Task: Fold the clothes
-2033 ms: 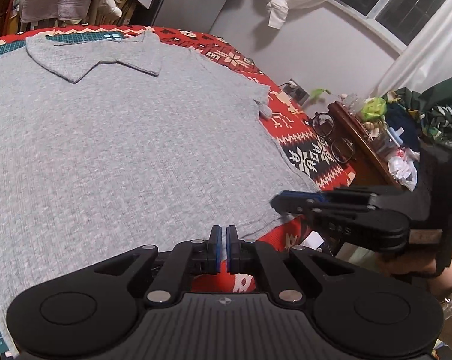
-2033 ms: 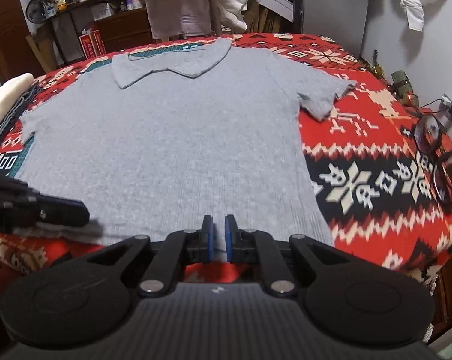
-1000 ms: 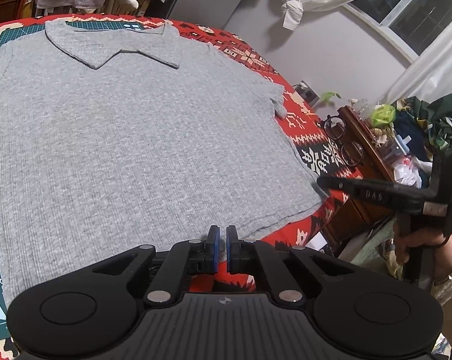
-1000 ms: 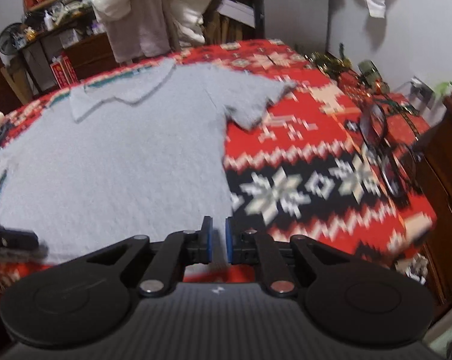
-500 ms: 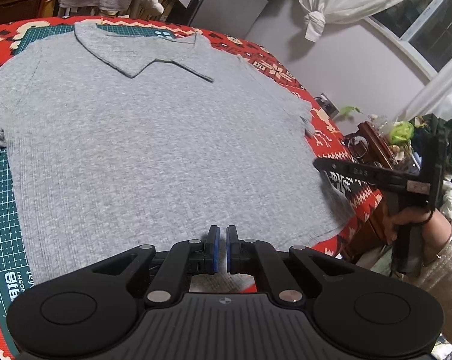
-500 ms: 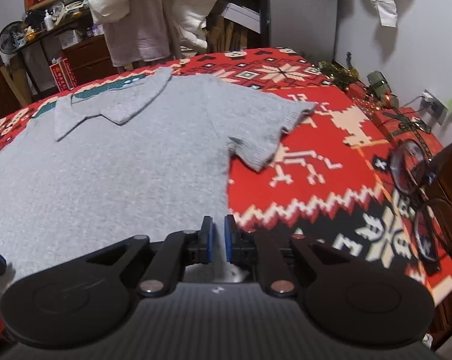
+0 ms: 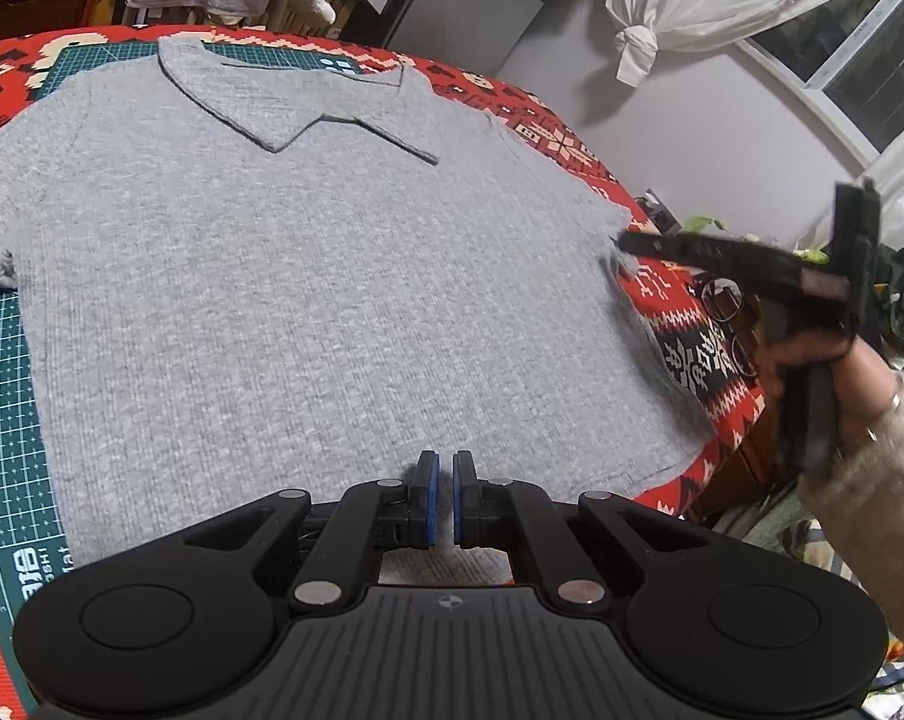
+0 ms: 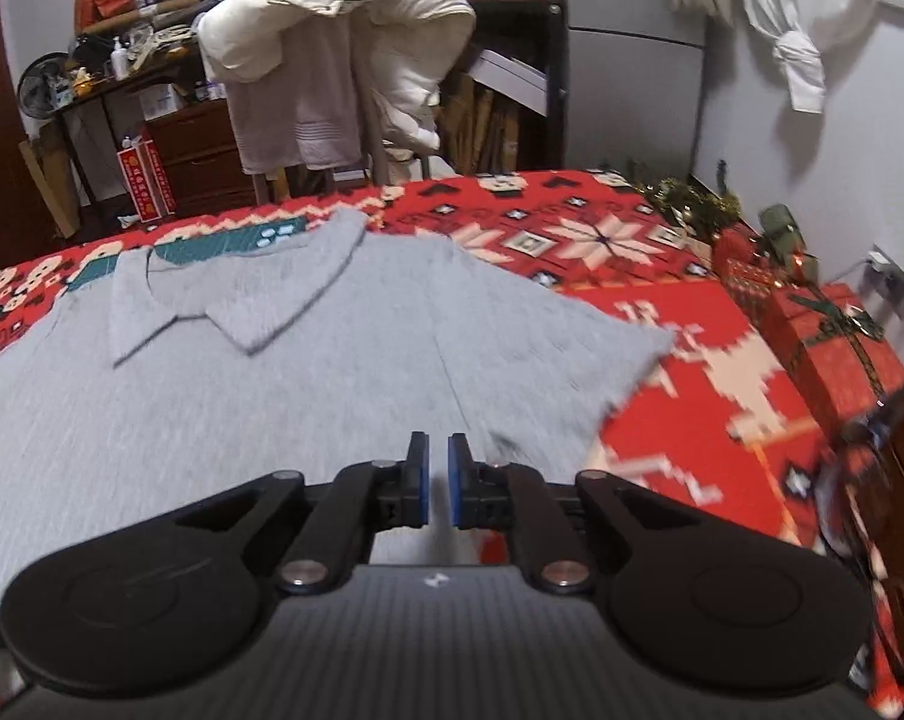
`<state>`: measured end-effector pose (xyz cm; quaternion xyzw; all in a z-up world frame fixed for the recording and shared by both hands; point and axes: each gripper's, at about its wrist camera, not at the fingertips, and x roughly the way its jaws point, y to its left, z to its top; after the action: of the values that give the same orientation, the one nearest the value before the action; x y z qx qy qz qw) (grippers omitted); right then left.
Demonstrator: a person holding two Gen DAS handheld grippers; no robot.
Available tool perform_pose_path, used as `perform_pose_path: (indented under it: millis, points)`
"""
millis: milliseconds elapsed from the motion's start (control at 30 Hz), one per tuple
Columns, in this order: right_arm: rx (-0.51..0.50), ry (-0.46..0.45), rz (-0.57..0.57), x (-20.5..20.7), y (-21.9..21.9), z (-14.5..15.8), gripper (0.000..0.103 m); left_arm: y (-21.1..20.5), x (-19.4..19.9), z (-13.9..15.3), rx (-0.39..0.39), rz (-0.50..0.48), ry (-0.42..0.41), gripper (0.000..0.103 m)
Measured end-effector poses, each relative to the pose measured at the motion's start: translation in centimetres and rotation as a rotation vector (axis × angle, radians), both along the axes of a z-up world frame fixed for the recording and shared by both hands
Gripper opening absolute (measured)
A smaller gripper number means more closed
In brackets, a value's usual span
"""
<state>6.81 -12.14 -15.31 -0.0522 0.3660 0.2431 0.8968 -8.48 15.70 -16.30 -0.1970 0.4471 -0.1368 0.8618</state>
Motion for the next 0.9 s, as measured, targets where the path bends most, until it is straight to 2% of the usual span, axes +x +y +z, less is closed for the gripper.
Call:
perform_pose_path:
  millis: [133, 167, 333, 467, 567, 667, 733, 900]
  points:
    - [-0.02, 0.063, -0.044, 1.9, 0.2, -1.8, 0.006, 0.4, -0.1, -0.3, -0.006, 0.01, 0.01, 0.002]
    - [-0.024, 0.076, -0.051, 1.9, -0.1, -2.3, 0.002, 0.4, -0.2, -0.3, -0.007, 0.01, 0.012, 0.002]
    - [-0.059, 0.051, -0.019, 0.8, -0.8, -2.5, 0.003, 0.6, -0.3, -0.4, -0.016, 0.01, 0.014, 0.002]
    - [0.007, 0.048, -0.062, 1.1, -2.0, -1.1, 0.004, 0.6, -0.3, -0.3, -0.016, 0.012, 0.012, 0.002]
    - [0.014, 0.037, -0.095, 2.2, -2.4, -0.8, 0.004, 0.6, -0.3, -0.4, -0.016, 0.012, 0.014, 0.002]
    - [0.045, 0.07, -0.121, 3.6, -2.8, -1.2, 0.004, 0.6, -0.3, -0.3, -0.014, 0.012, 0.013, 0.002]
    - [0.023, 0.098, -0.137, 4.1, -3.0, -2.1, 0.003, 0.7, -0.3, -0.4, -0.016, 0.015, 0.015, 0.002]
    - [-0.006, 0.087, -0.13, 3.9, -3.6, -2.5, 0.003, 0.7, -0.3, -0.4, -0.017, 0.014, 0.016, 0.002]
